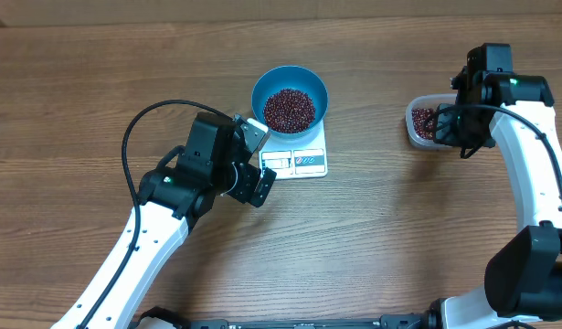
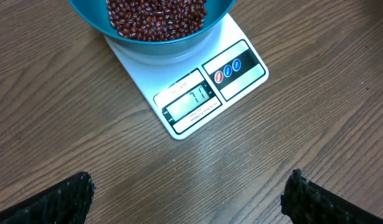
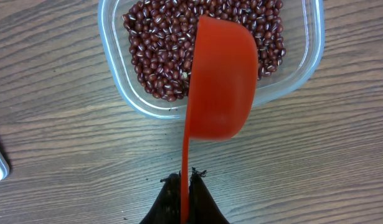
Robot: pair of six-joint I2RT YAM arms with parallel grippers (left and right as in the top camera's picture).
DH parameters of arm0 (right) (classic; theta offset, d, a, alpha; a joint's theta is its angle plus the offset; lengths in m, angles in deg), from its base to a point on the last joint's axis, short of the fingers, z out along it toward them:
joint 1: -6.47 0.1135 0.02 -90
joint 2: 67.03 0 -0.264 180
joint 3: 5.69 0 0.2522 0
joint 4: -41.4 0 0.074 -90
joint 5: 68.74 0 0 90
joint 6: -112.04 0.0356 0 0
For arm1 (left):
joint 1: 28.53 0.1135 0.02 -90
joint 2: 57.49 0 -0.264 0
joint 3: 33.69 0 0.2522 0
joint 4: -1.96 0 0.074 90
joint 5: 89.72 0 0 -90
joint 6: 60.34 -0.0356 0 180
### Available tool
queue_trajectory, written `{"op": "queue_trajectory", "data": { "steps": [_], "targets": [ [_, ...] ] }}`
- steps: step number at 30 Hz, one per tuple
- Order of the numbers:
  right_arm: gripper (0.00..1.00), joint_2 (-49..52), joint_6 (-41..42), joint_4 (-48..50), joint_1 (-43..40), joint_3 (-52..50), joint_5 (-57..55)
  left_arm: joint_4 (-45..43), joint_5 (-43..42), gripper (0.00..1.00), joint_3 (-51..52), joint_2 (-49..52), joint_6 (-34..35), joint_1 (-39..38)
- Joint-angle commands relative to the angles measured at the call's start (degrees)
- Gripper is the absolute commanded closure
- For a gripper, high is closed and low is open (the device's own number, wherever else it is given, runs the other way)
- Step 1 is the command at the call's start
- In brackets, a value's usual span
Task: Scoop item into bowl and weigh 150g on scale
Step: 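Dig the red scoop into the beans in the clear tub with the right gripper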
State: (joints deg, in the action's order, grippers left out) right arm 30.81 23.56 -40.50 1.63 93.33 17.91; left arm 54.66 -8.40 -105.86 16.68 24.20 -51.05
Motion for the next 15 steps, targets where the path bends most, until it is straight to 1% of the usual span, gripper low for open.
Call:
{"op": "queue_trajectory", "data": {
  "steps": [1,12,15],
  "targets": [
    [0.96,-0.28,-1.53,0.42,-0.17,-0.39,1.03,-0.2,0.31,0.0,0.2,0.44,0.33,-0.37],
    [0.96,0.07,-1.9,3.06,-0.17,-3.56,1.53,-0.2,0.33,0.0,0.17,0.44,0.35,-0.37],
    [0.96,0.11,-3.41,3.1,-0.17,-3.58,1.53,-0.2,0.33,0.01,0.2,0.44,0.35,-0.37]
  ]
}}
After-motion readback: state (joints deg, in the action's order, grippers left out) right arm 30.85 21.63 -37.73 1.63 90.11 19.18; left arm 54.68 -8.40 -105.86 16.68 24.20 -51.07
